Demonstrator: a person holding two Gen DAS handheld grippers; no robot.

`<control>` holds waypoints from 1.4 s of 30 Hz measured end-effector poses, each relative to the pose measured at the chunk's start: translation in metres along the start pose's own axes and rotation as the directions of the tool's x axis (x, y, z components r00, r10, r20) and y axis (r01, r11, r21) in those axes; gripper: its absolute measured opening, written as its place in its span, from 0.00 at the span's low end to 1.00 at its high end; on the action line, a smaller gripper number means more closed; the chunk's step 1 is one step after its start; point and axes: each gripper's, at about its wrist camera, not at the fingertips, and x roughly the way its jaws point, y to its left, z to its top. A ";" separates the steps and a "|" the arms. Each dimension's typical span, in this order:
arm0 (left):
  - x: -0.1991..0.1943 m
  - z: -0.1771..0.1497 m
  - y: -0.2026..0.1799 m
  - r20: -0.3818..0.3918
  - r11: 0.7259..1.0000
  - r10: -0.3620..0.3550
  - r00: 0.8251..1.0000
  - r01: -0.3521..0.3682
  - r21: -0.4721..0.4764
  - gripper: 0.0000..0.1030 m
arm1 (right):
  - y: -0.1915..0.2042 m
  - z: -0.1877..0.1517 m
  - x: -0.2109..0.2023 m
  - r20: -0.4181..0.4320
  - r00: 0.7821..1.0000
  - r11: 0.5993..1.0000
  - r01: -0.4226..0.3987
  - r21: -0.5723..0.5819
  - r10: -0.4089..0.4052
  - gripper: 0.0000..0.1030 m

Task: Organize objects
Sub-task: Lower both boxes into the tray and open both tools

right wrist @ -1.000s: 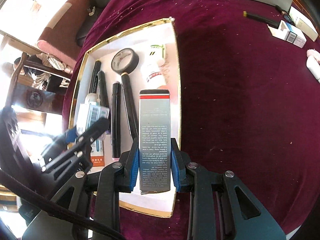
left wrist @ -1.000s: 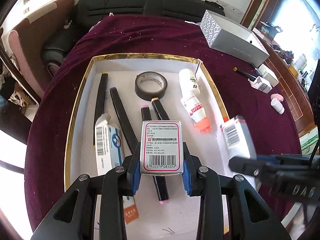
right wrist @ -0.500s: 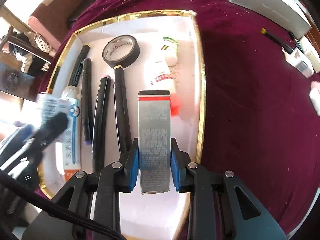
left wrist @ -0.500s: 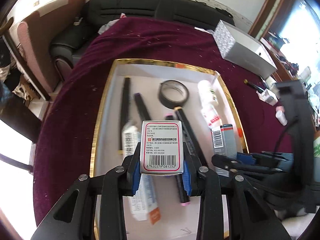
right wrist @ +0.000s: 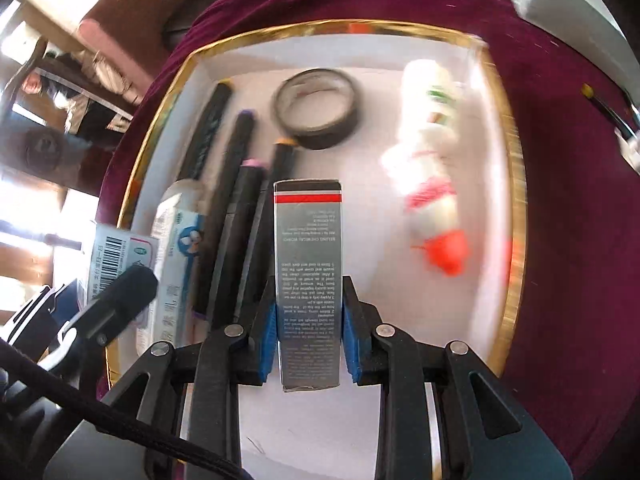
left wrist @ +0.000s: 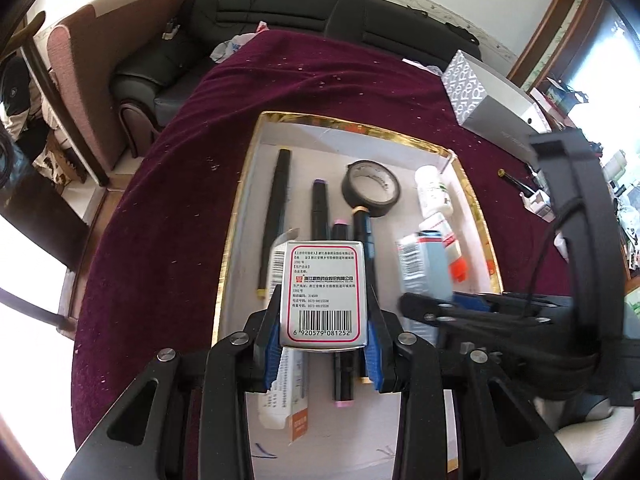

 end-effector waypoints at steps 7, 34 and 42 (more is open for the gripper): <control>0.020 0.004 -0.032 -0.028 0.996 -0.070 0.997 0.072 0.048 0.28 | -0.040 -0.018 -0.024 0.021 1.000 0.996 0.001 0.086 -0.003 0.24; 0.060 0.015 -0.067 -0.062 0.992 -0.022 0.998 0.029 0.120 0.43 | -0.022 -0.020 -0.001 0.021 0.999 0.996 0.026 0.088 -0.028 0.25; 0.042 0.016 -0.066 -0.053 0.994 0.025 0.998 -0.020 0.106 0.44 | -0.023 -0.020 -0.010 0.049 0.999 0.994 -0.004 0.106 -0.001 0.30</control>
